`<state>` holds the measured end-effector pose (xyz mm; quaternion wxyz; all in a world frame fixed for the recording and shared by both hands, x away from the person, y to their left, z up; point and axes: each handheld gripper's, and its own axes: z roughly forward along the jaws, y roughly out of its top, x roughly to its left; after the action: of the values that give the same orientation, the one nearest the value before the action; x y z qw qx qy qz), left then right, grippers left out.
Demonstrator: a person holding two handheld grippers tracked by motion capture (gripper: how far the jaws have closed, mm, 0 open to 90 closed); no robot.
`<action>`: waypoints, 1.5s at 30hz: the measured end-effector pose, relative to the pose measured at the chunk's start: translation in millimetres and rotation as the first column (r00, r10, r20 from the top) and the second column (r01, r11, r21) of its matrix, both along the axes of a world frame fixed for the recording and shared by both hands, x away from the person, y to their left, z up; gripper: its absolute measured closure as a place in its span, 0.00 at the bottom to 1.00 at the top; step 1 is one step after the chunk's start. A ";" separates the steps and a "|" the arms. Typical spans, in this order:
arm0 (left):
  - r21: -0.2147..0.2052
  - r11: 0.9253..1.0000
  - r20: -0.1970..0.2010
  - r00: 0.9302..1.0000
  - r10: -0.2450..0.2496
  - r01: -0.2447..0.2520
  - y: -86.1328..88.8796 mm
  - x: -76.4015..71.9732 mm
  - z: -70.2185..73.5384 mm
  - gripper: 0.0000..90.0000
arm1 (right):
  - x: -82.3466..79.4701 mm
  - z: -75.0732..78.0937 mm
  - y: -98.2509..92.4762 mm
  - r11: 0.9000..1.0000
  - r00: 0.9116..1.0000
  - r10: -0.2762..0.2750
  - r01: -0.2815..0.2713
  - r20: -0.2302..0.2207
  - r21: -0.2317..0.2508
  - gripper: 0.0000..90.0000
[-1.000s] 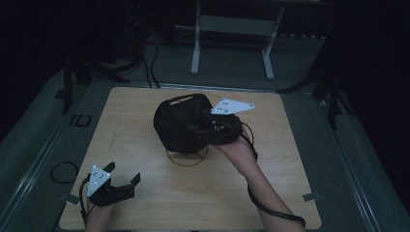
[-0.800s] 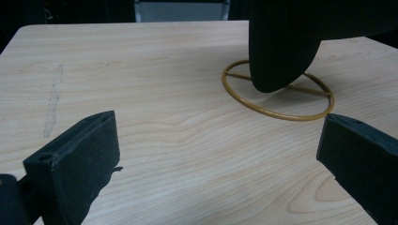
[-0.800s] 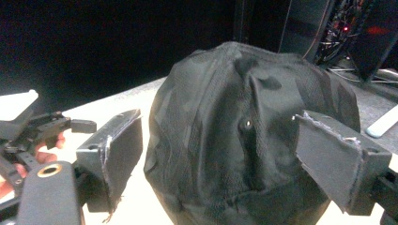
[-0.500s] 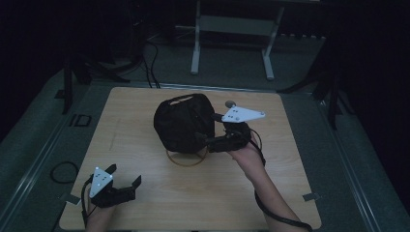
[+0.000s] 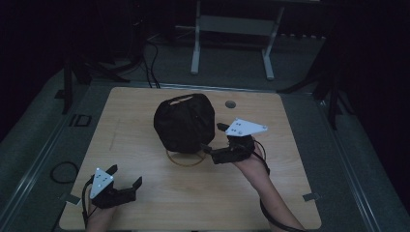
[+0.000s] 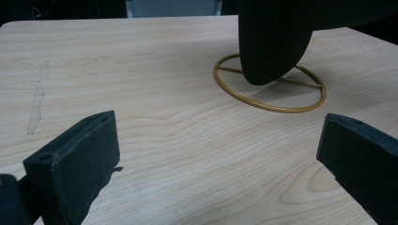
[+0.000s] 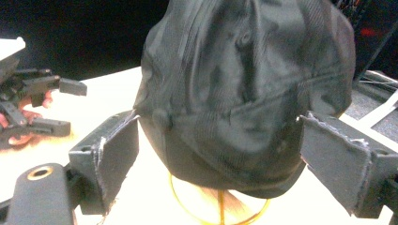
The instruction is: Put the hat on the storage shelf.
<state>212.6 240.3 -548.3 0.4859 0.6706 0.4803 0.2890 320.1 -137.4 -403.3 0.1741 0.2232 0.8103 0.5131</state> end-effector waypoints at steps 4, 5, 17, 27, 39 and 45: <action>0.000 1.000 -0.003 1.000 -0.001 0.001 -0.9 0.4 -0.8 0.00 | -2.6 -11.8 -4.6 1.000 1.000 0.024 -0.024 -0.010 -0.013 0.14; 0.002 1.000 -0.002 1.000 -0.001 0.001 -1.2 0.4 -0.8 0.00 | -2.9 -15.1 -5.4 0.999 1.000 0.026 -0.026 -0.013 -0.021 0.14; 0.009 1.000 -0.003 1.000 -0.004 0.004 -2.1 -0.1 -0.6 0.00 | -7.4 -50.9 -17.3 0.999 0.997 0.042 -0.043 -0.071 -0.013 0.14; 0.008 1.000 -0.004 1.000 -0.010 0.010 -2.7 -0.2 -0.9 0.00 | -11.0 -78.5 -27.8 0.998 0.995 0.046 -0.049 -0.092 -0.033 0.13; 0.014 1.000 -0.008 1.000 -0.019 0.019 -3.8 -0.2 -1.8 0.00 | -13.2 -100.7 -36.5 0.997 0.992 0.048 -0.055 -0.116 -0.055 0.13; 0.018 0.999 -0.012 1.000 -0.027 0.027 -4.5 0.2 -2.9 0.00 | -15.8 -110.8 -43.9 0.997 0.992 0.030 -0.038 -0.120 -0.066 0.13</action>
<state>212.8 235.8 -551.1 0.4808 0.6831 0.4714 0.2828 304.4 -181.3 -514.1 0.1243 0.2336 0.8400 0.4737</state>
